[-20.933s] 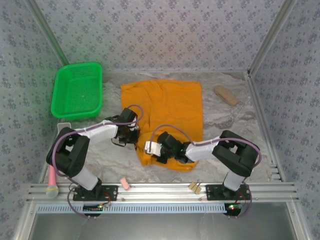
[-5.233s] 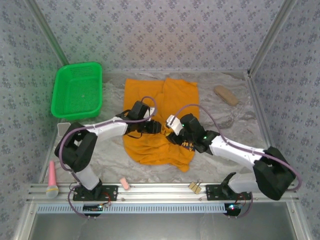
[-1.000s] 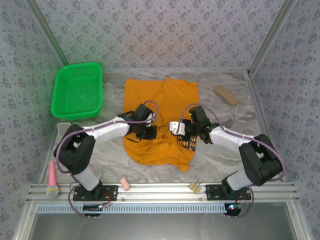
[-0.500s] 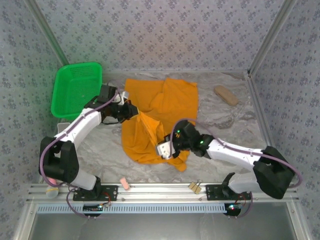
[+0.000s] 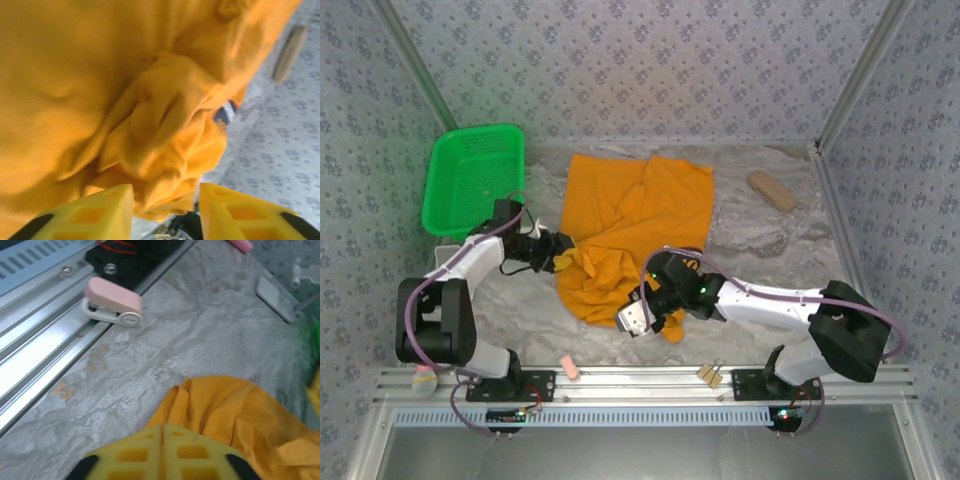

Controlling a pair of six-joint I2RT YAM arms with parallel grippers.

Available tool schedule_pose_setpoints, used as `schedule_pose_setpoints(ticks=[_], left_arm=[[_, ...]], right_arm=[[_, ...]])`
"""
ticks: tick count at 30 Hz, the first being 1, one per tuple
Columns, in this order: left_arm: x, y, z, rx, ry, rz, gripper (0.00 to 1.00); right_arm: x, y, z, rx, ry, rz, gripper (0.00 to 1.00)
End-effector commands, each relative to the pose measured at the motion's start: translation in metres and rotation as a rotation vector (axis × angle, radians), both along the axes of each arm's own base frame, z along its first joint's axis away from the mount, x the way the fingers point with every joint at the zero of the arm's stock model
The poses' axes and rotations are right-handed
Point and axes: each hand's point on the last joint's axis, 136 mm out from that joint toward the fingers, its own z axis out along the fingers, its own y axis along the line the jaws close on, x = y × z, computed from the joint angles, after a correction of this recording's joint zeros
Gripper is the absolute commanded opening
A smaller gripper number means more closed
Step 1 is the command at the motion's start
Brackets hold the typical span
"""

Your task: Fold the inside-out t-shirt

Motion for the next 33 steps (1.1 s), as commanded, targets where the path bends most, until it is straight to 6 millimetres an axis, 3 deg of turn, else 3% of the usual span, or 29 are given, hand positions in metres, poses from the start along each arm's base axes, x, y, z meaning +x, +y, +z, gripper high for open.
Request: schedule_pose_setpoints(ticks=[1,3,6,9,11,13,16,19,22,26,28,30,33], left_arm=[[-0.01,0.04,-0.005,0.23,-0.031,0.066,0.44],[-0.011,0.059,0.0,0.357,-0.075,0.096,0.47],[-0.006,0.045,0.022,0.349,-0.229,0.04,0.51],[-0.012,-0.001,0.049,0.411,-0.475,-0.206,0.51],[-0.024,-0.045,0.06,0.457,-0.701,-0.413,0.51],[-0.048,-0.097,0.063,0.452,-0.968,-0.651,0.53],[-0.082,-0.148,0.054,0.427,-1.182,-0.944,0.56],[-0.102,-0.171,0.024,0.447,-1.176,-1.19,0.56],[-0.11,-0.165,-0.012,0.586,-1.085,-1.408,0.57],[-0.114,-0.158,-0.04,0.684,-1.062,-1.521,0.57],[-0.098,-0.153,-0.043,0.784,-1.046,-1.467,0.57],[-0.085,-0.153,-0.031,0.824,-1.025,-1.371,0.57],[-0.092,-0.161,-0.015,0.717,-1.076,-1.311,0.57]], right_arm=[[0.035,-0.001,0.023,0.109,-0.005,-0.165,0.21],[0.065,-0.004,0.039,0.161,-0.009,-0.32,0.26],[0.114,-0.02,0.067,0.236,0.04,-0.636,0.34],[0.162,-0.062,0.087,0.305,0.12,-1.028,0.36],[0.189,-0.105,0.094,0.365,0.19,-1.289,0.39],[0.202,-0.147,0.089,0.42,0.326,-1.477,0.39],[0.21,-0.192,0.082,0.508,0.456,-1.628,0.42],[0.209,-0.217,0.077,0.538,0.51,-1.686,0.44],[0.204,-0.233,0.074,0.534,0.493,-1.719,0.44],[0.198,-0.248,0.07,0.557,0.488,-1.737,0.45],[0.196,-0.252,0.066,0.568,0.502,-1.742,0.44],[0.194,-0.254,0.062,0.576,0.536,-1.744,0.45],[0.189,-0.247,0.052,0.531,0.579,-1.705,0.45]])
